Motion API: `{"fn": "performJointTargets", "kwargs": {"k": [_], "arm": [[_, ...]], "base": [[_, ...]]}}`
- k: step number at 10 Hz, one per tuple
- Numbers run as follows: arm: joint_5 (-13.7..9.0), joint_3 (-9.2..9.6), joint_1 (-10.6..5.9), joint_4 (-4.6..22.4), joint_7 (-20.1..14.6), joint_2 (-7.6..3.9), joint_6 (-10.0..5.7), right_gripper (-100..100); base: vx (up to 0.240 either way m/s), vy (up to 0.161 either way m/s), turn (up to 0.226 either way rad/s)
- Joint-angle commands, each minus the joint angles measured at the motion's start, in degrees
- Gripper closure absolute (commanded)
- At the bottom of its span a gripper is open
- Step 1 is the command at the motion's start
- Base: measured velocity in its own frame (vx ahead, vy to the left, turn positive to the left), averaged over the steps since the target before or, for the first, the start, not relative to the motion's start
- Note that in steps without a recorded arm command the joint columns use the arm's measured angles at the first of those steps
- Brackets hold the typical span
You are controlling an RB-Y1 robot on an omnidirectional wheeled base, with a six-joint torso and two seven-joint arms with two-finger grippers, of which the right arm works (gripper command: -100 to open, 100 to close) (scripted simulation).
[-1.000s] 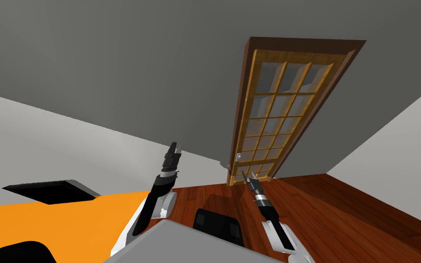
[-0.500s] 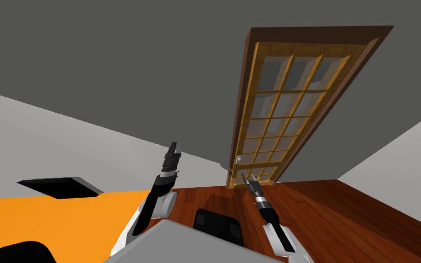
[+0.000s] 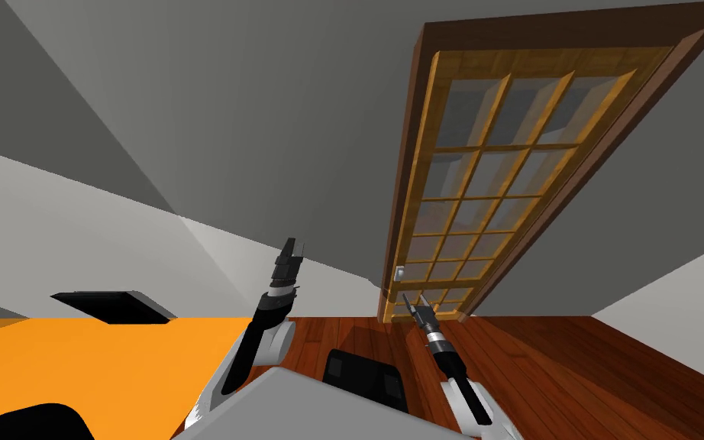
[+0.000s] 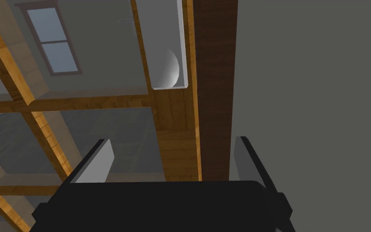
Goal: Pull the door open
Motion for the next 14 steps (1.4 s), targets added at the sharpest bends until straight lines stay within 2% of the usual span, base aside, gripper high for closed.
{"fn": "performJointTargets", "kwargs": {"k": [1, 2, 3, 4, 6, 7, 9, 10, 11, 12, 14], "arm": [[0.7, -0.22, -0.55, 1.7, 1.5, -0.15, -0.37, -100], [1.2, -0.43, -1.13, 3.4, 2.8, -0.22, -0.87, -100], [0.8, -0.39, -1.11, 3.1, 2.1, -0.21, -0.88, -100], [0.1, -1.33, -0.45, 3.9, 1.8, -1.37, -1.9, -100], [-0.2, -1.6, -0.25, 4.2, 1.7, -1.71, -2.18, -100], [-1.0, -2.5, 0.41, 4.9, 1.2, -2.82, -3.11, -100], [-1.0, -2.5, 0.41, 4.9, 1.2, -2.82, -3.11, -100], [-1.7, -3.39, 1.07, 5.7, 0.8, -3.92, -4.03, -100], [-1.7, -3.39, 1.07, 5.7, 0.8, -3.92, -4.03, -100], [-2.2, -3.9, 1.45, 6.1, 0.5, -4.55, -4.57, -100], [-2.2, -3.9, 1.45, 6.1, 0.5, -4.55, -4.57, -100]], "base": [[0.092, -0.089, 0.061], [0.093, -0.093, 0.079], [0.044, -0.046, 0.022], [0.129, 0.037, 0.218], [0.129, 0.056, 0.066], [0.166, 0.064, 0.183], [0.111, 0.039, 0.055], [0.122, 0.033, 0.15], [0.127, 0.032, 0.113], [0.122, 0.03, 0.101], [0.058, 0.001, 0.022]]}}
